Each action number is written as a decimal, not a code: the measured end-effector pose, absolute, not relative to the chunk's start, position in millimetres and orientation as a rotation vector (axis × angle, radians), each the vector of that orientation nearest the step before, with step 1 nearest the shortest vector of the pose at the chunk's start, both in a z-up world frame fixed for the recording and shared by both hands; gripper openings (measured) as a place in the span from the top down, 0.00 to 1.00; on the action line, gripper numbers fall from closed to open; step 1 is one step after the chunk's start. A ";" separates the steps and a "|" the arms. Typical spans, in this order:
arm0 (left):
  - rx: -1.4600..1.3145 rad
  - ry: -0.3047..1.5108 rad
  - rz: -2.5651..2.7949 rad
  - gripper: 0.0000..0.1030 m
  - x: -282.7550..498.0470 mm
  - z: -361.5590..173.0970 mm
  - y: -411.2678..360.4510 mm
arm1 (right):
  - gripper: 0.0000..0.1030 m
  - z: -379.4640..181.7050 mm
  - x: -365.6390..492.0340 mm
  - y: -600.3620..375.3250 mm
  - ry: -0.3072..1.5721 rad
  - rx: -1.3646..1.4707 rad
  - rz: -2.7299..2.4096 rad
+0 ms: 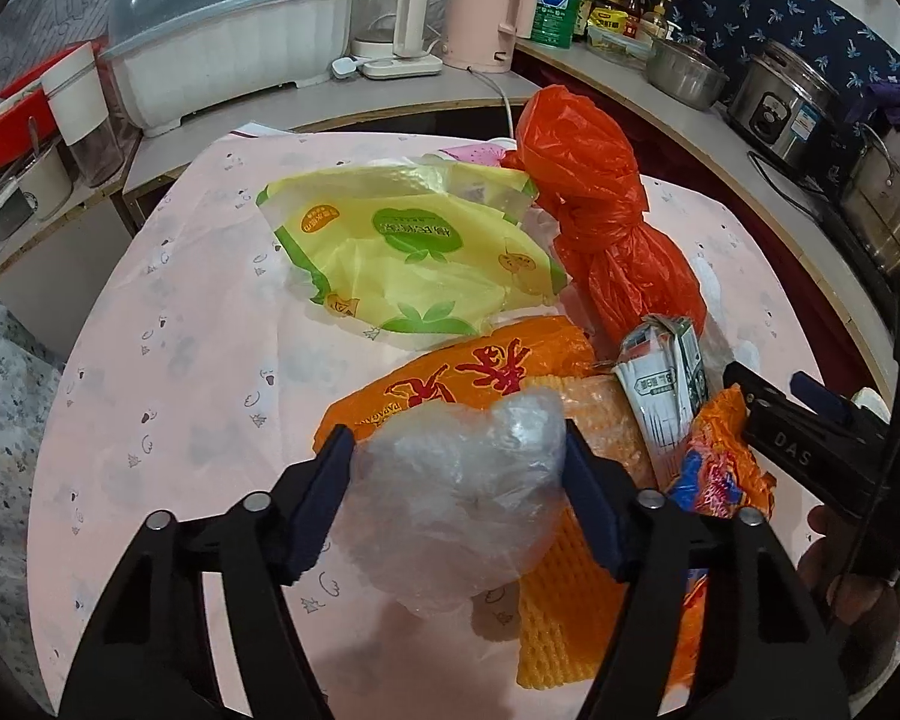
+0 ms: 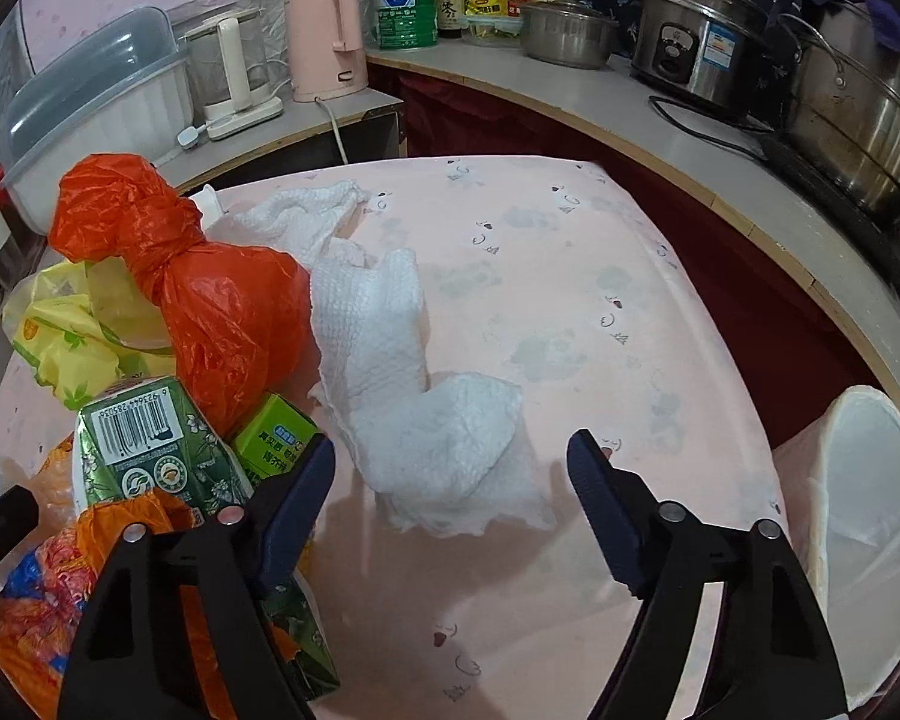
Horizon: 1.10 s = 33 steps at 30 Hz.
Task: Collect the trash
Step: 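Grasp the white tissue with the right tool while the left tool grasps the clear plastic bag, then carry tissue and plastic bag to the bin and open both tools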
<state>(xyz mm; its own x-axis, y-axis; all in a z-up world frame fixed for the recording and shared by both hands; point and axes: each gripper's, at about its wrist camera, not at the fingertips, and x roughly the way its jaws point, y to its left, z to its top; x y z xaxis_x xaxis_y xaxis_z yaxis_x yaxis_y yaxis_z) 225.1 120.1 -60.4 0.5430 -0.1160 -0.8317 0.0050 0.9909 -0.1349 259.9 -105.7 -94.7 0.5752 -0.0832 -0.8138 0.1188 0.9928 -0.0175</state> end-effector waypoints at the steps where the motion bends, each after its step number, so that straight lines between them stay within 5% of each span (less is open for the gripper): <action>1: -0.122 0.996 -0.079 0.42 224.4 -60.8 120.5 | 0.40 -97.5 261.0 -104.9 0.958 0.049 -0.110; 5: -0.099 0.984 -0.095 0.51 221.2 -59.9 118.9 | 0.69 -104.7 261.1 -105.3 0.982 0.098 -0.067; 10: -0.104 0.966 -0.102 0.57 215.7 -52.9 120.9 | 0.88 -100.8 254.1 -105.7 0.978 0.113 -0.059; 33: -0.108 0.775 -0.183 0.62 144.5 42.3 91.1 | 0.91 -0.6 145.0 -161.7 0.754 0.191 -0.159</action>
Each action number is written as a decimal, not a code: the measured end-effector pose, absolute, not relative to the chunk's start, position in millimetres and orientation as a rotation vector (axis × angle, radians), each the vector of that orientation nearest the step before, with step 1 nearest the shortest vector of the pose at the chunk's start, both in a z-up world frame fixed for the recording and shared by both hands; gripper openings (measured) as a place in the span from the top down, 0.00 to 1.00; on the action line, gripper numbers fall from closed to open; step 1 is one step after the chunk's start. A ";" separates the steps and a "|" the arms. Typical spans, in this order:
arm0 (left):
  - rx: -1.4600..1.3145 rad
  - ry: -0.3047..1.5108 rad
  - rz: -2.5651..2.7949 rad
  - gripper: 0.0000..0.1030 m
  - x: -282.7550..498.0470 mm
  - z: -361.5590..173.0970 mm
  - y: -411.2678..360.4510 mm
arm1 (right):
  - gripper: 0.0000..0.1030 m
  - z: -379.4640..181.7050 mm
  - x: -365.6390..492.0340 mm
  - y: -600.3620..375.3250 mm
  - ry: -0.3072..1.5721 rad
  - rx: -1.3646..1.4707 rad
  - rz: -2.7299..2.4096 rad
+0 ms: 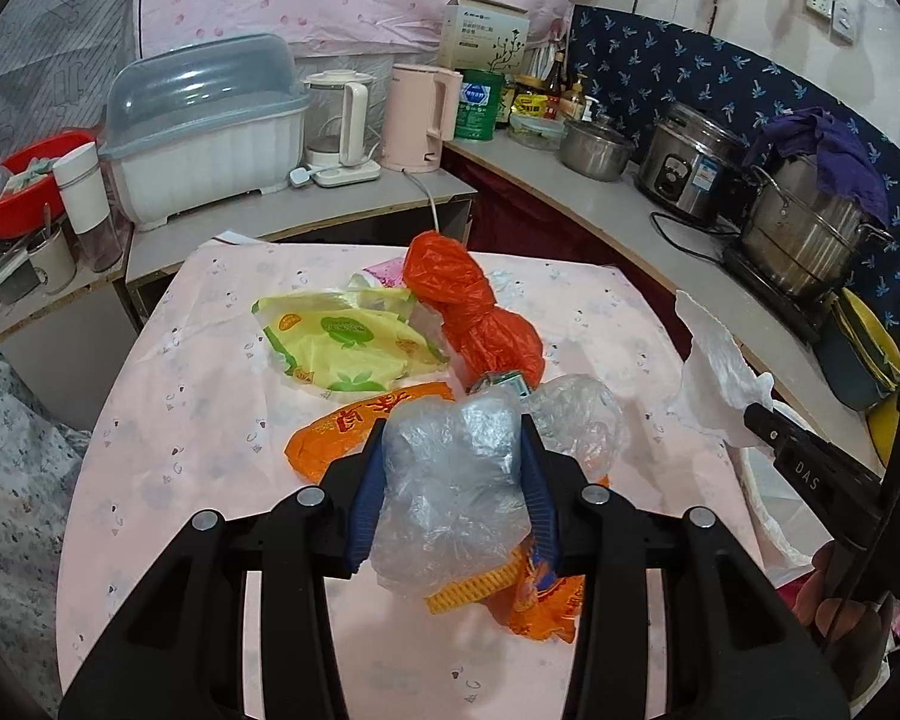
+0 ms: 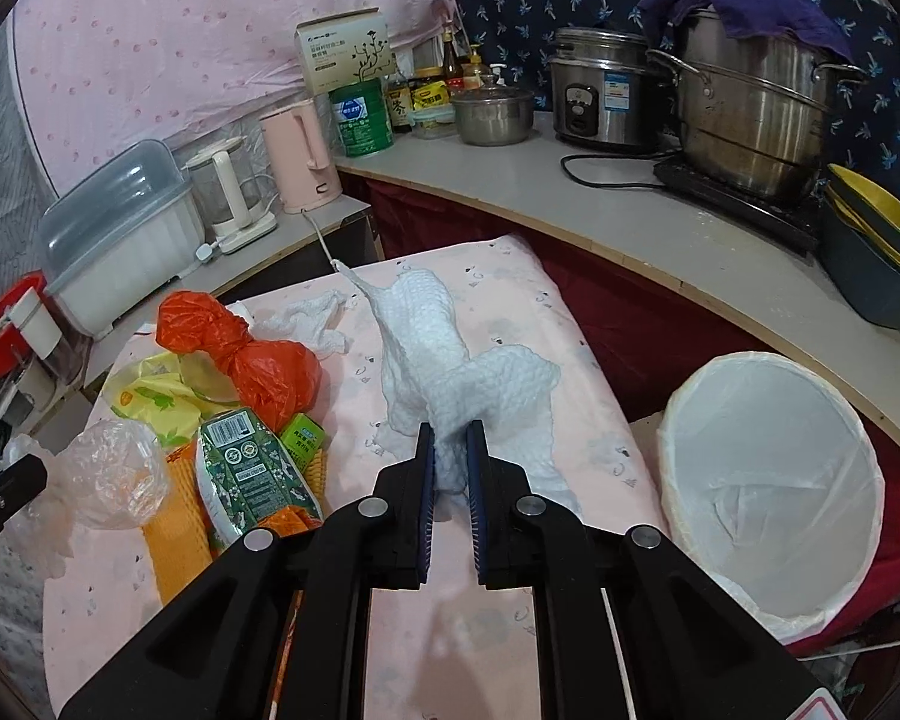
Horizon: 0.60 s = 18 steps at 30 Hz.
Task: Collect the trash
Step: 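Carry tissue and plastic bag to the bin and open both tools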
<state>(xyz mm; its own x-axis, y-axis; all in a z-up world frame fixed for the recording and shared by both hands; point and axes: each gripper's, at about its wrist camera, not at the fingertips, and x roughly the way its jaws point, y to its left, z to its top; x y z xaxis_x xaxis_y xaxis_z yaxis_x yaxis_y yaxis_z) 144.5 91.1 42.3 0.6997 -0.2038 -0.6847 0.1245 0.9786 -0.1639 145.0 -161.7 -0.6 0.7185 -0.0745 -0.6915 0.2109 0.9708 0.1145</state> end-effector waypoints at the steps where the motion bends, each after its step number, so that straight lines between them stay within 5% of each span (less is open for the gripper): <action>1: -0.105 0.768 -0.191 0.62 141.4 45.2 87.7 | 0.91 3.2 140.1 -164.0 0.747 0.196 -0.165; 18: 0.016 0.738 -0.432 0.62 112.3 63.7 -43.4 | 0.91 10.8 61.0 -265.4 0.694 0.309 -0.358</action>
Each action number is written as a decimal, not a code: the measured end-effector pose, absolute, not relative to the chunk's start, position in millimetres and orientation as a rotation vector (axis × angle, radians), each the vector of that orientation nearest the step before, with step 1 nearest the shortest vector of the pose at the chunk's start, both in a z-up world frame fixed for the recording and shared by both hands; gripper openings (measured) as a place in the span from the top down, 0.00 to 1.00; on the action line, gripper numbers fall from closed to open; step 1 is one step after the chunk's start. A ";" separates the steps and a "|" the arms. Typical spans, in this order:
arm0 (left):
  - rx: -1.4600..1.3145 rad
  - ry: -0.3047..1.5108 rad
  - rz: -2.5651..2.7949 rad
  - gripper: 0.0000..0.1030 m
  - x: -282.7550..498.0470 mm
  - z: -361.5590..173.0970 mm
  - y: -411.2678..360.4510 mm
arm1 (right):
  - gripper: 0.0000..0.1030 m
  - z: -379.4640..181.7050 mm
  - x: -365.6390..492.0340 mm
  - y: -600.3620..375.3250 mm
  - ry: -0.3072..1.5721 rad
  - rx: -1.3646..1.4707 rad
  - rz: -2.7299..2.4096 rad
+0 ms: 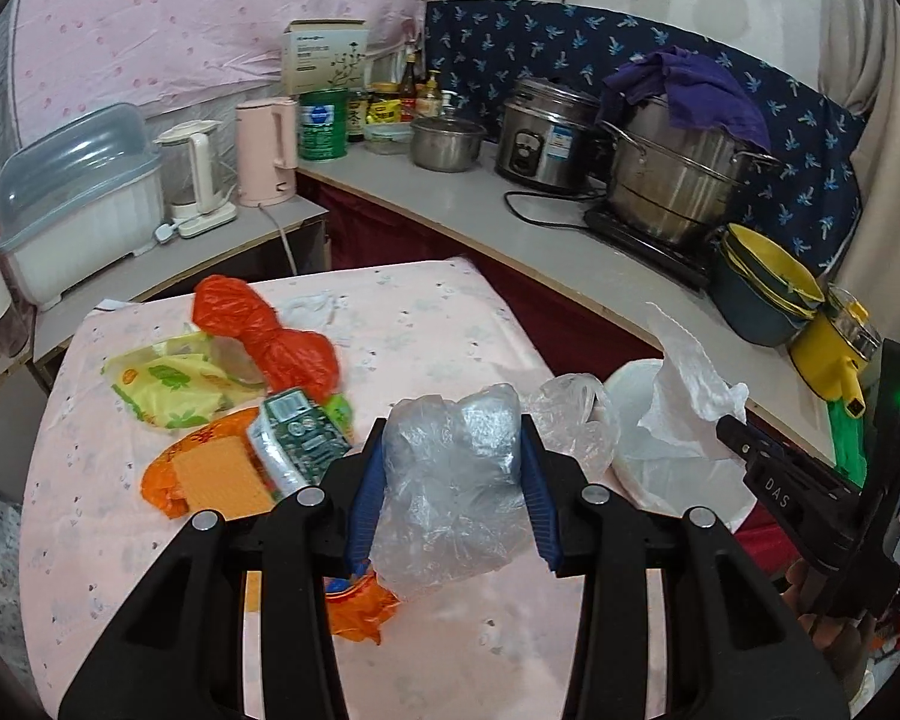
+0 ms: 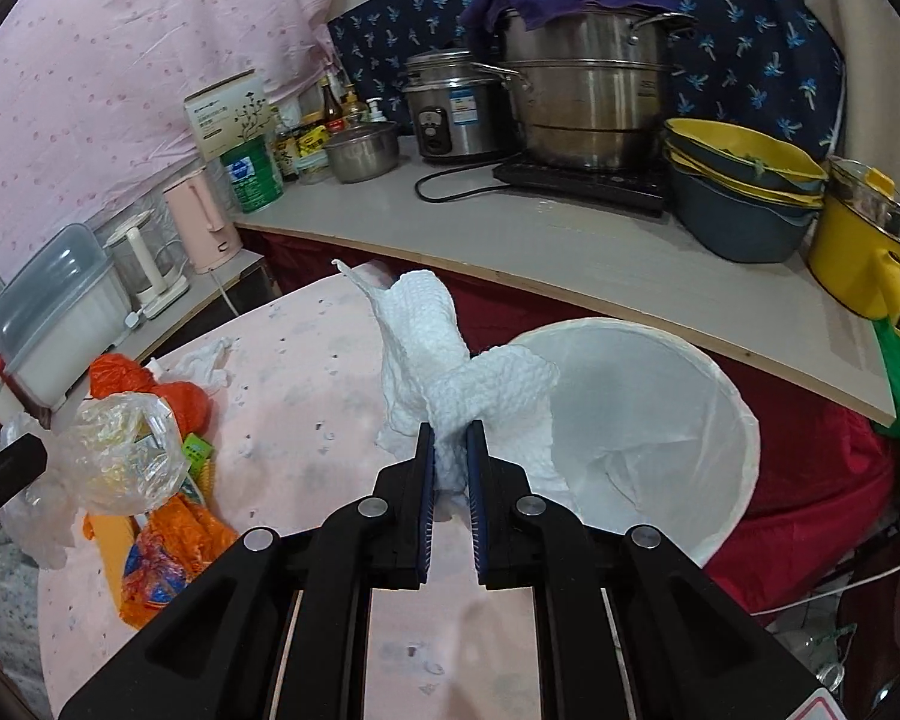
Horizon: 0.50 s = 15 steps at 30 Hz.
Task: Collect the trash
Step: 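Carry tissue and plastic bag to the bin and open both tools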
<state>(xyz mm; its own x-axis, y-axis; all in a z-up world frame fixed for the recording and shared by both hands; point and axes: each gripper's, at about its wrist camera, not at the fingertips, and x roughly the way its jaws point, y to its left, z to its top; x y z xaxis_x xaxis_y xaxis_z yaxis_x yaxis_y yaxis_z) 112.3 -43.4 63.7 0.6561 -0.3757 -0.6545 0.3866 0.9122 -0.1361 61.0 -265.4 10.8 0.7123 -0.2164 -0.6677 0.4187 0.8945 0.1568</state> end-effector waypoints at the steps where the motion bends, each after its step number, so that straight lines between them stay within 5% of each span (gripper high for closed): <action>1: 0.026 0.741 -0.453 0.62 111.5 62.8 -55.6 | 0.91 9.6 57.0 -272.8 0.694 0.317 -0.372; 15: 0.120 0.815 -0.657 0.61 118.6 32.1 -186.1 | 0.91 -24.7 23.4 -358.5 0.721 0.420 -0.516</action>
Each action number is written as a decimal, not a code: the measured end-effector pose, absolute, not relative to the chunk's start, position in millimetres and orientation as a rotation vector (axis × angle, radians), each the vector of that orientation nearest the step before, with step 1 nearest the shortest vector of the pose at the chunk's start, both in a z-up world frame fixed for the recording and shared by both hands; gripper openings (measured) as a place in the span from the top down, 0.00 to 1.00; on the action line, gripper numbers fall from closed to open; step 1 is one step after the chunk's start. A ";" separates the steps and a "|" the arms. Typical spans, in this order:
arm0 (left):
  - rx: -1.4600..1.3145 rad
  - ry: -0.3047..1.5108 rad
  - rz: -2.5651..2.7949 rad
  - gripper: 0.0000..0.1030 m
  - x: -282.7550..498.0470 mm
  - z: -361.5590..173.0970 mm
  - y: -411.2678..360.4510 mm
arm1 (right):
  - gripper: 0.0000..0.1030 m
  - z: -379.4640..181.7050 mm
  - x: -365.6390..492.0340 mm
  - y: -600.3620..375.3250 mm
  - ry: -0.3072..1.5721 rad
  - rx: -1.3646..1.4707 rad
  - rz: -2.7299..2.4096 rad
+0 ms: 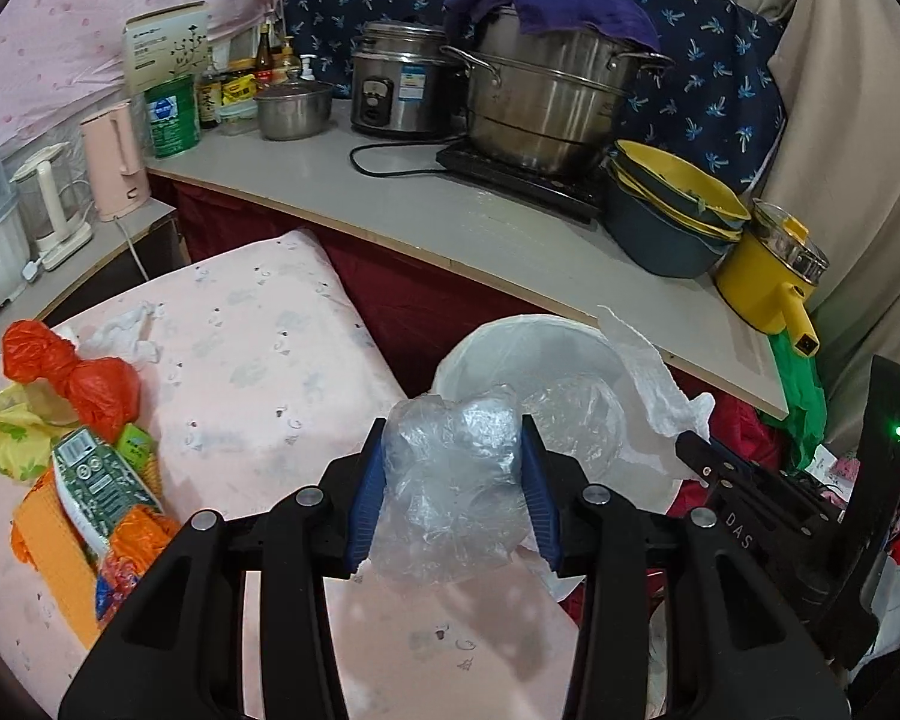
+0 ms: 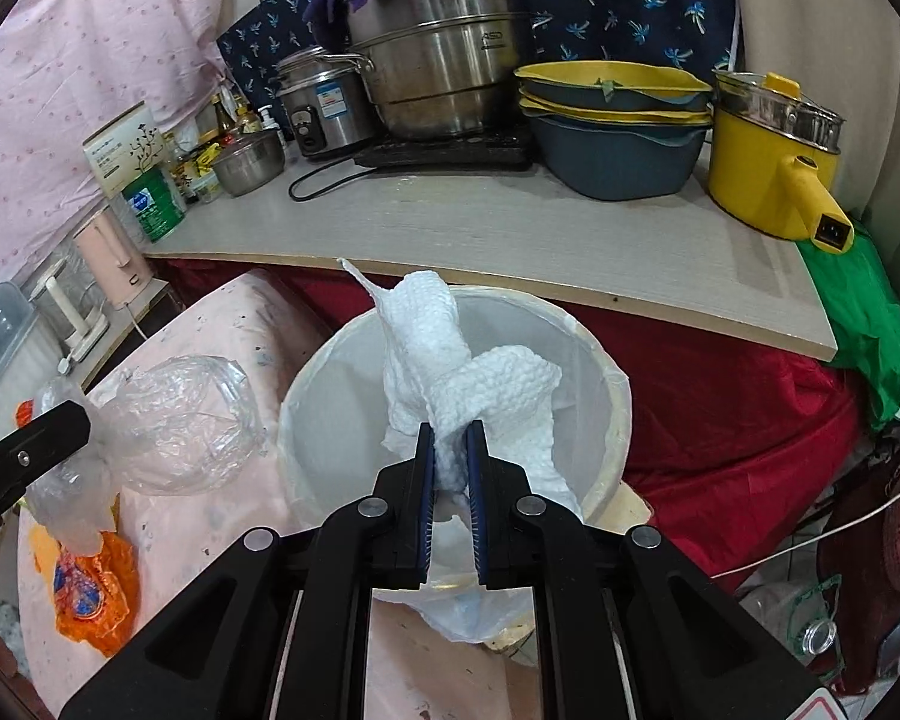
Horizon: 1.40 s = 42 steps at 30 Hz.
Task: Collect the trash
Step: 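Carry tissue and plastic bag to the bin and open both tools, then move both tools back to the table toward the orange snack bag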
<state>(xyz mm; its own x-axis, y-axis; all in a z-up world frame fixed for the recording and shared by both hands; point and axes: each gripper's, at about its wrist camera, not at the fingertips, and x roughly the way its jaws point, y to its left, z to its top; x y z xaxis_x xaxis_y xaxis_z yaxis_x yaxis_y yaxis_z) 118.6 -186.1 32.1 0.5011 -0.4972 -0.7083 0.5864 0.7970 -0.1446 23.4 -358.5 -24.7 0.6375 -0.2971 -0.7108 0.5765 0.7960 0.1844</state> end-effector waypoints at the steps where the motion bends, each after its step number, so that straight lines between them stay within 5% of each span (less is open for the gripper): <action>1: 0.126 0.820 -0.660 0.61 119.0 29.8 -191.5 | 0.90 -26.8 22.5 -362.3 0.723 0.425 -0.519; 10: 0.123 0.857 -0.697 0.53 134.6 11.9 -229.1 | 0.85 -39.5 30.6 -379.2 0.727 0.443 -0.533; 14: 0.128 0.854 -0.694 0.43 136.4 8.0 -237.1 | 0.63 -40.1 31.7 -380.6 0.711 0.448 -0.542; 17: 0.126 0.848 -0.685 0.33 136.8 7.7 -237.7 | 0.62 -37.2 30.7 -381.9 0.699 0.451 -0.545; 42: 0.033 0.815 -0.434 0.25 140.8 22.1 -100.4 | 0.54 3.1 53.3 -268.0 0.690 0.331 -0.345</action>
